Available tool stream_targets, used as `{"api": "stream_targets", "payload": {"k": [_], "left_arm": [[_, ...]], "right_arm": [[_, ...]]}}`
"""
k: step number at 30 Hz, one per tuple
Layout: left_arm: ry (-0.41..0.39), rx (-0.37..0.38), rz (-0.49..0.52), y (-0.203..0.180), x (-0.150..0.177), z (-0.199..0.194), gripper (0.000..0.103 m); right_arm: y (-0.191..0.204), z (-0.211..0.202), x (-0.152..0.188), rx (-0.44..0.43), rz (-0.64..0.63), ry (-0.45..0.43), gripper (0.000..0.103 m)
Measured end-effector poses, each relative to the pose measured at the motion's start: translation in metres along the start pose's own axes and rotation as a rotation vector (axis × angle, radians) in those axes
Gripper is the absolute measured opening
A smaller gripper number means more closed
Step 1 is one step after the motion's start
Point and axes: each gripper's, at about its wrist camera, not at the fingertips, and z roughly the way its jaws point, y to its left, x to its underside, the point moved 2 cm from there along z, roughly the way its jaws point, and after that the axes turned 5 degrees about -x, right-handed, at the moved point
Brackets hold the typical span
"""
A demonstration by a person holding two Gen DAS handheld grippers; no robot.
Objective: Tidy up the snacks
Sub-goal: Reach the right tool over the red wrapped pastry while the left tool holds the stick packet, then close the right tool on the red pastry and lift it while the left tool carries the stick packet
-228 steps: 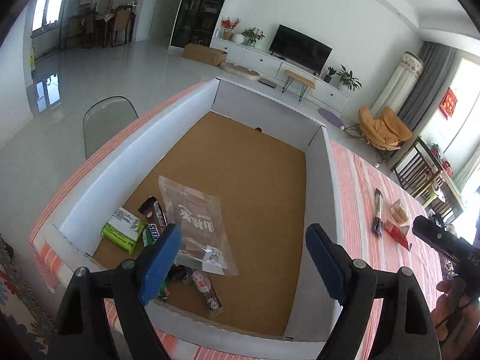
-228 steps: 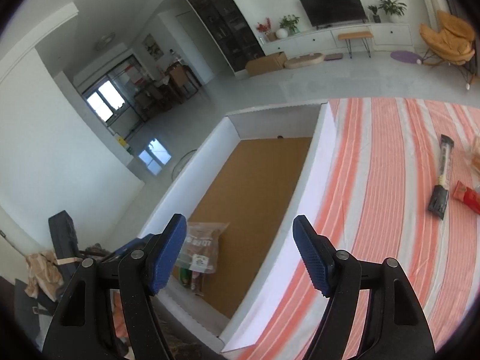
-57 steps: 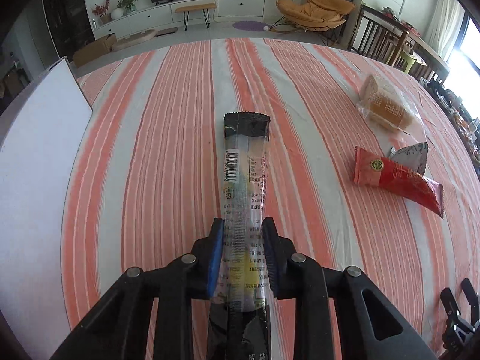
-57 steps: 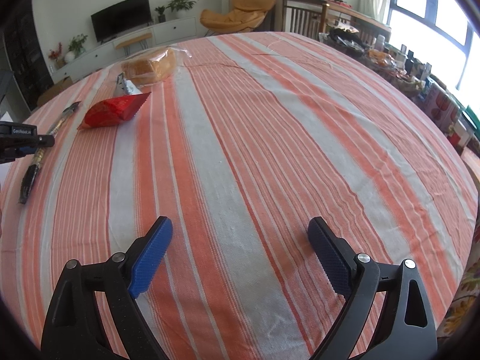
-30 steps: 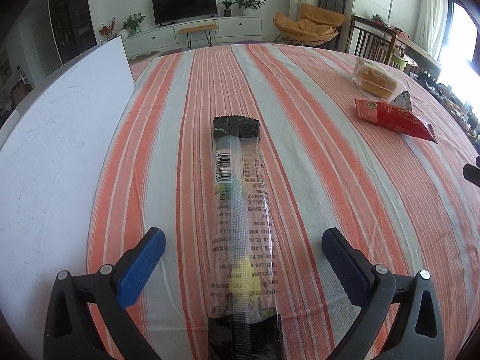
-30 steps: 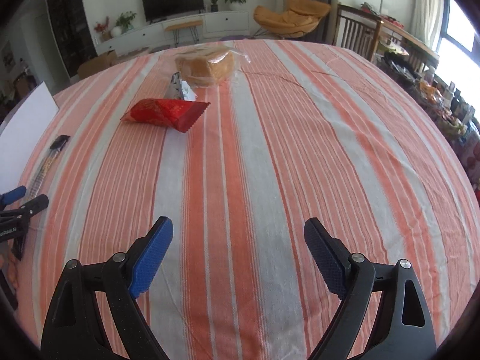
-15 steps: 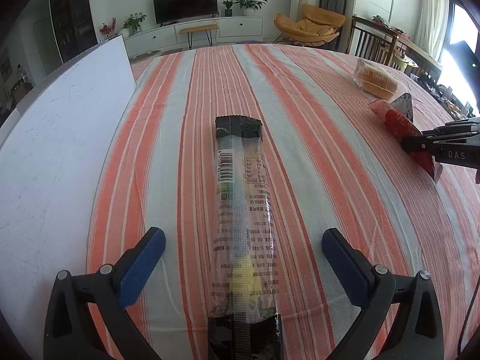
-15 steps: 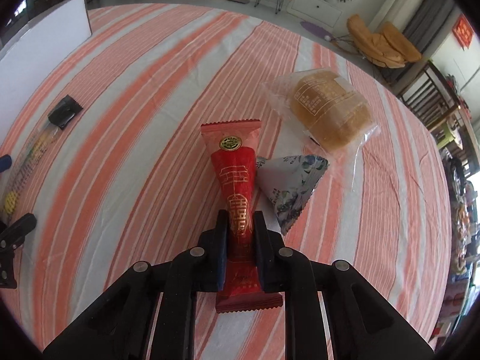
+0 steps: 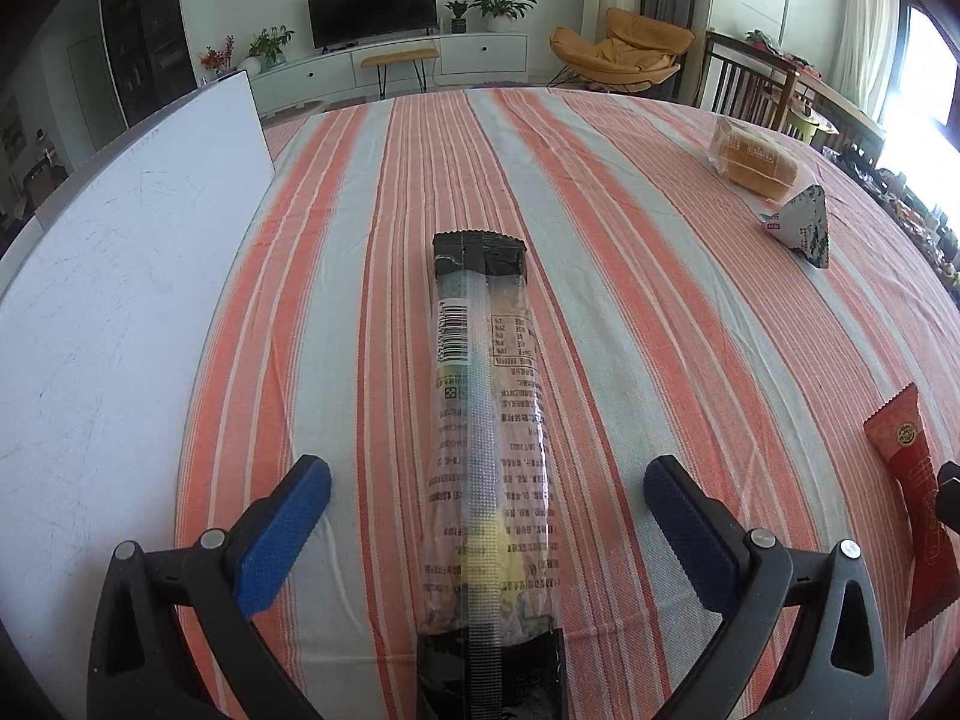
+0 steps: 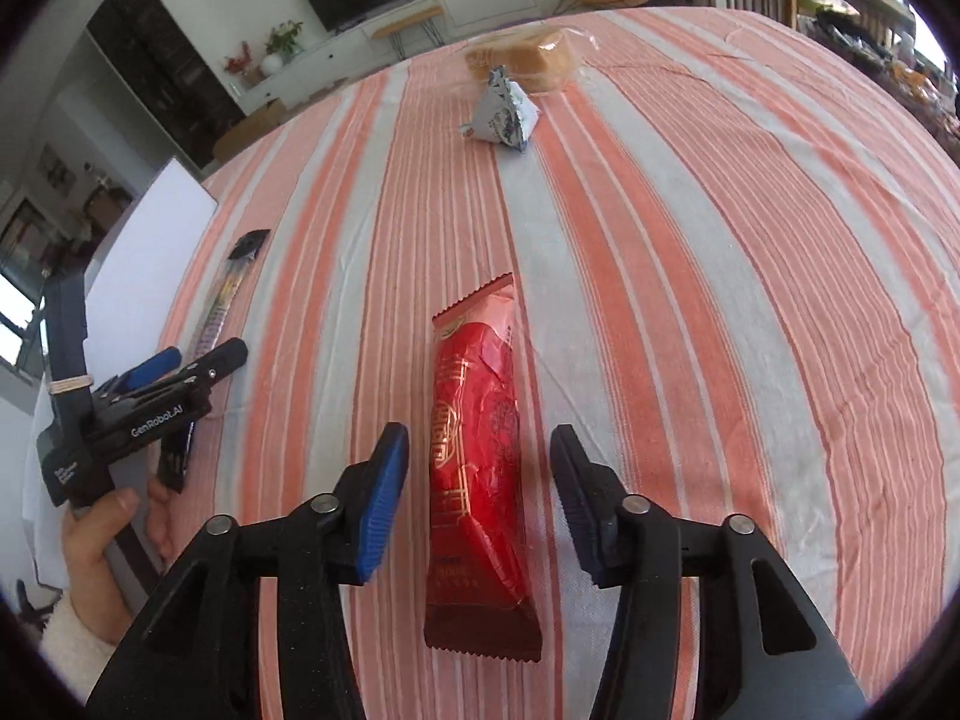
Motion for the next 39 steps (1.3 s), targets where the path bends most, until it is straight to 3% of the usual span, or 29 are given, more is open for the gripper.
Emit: {"api": "stream_targets", "payload": {"k": [2,4,9,12,15,20,26,39], "left_arm": [[0.0,0.0,0.0,0.0,0.0,0.0,0.103],[0.0,0.0,0.0,0.0,0.0,0.0,0.103],[0.0,0.0,0.0,0.0,0.0,0.001,0.103],[0.0,0.0,0.0,0.0,0.0,0.001,0.103],[0.0,0.0,-0.001,0.0,0.0,0.001,0.103],[0.0,0.0,-0.001,0.0,0.0,0.001,0.103],[0.0,-0.001,-0.001,0.0,0.0,0.001,0.103],[0.0,-0.001,-0.001,0.0,0.0,0.001,0.103]], "right_arm": [[0.002,-0.008,-0.005,0.053,-0.047,-0.103,0.072],[0.004,-0.016,-0.002,0.083,-0.1,-0.14,0.072],[0.001,-0.008,0.006,0.005,-0.122,-0.124,0.072],[0.005,-0.004,0.006,0.065,-0.152,-0.122,0.072],[-0.003,0.005,0.011,0.096,-0.131,-0.066,0.072],[-0.005,0.003,0.014,0.127,-0.132,-0.073,0.073],[0.006,0.01,0.019,0.208,-0.211,-0.045,0.077],[0.006,0.011,0.02,0.215,-0.227,-0.036,0.081]]}}
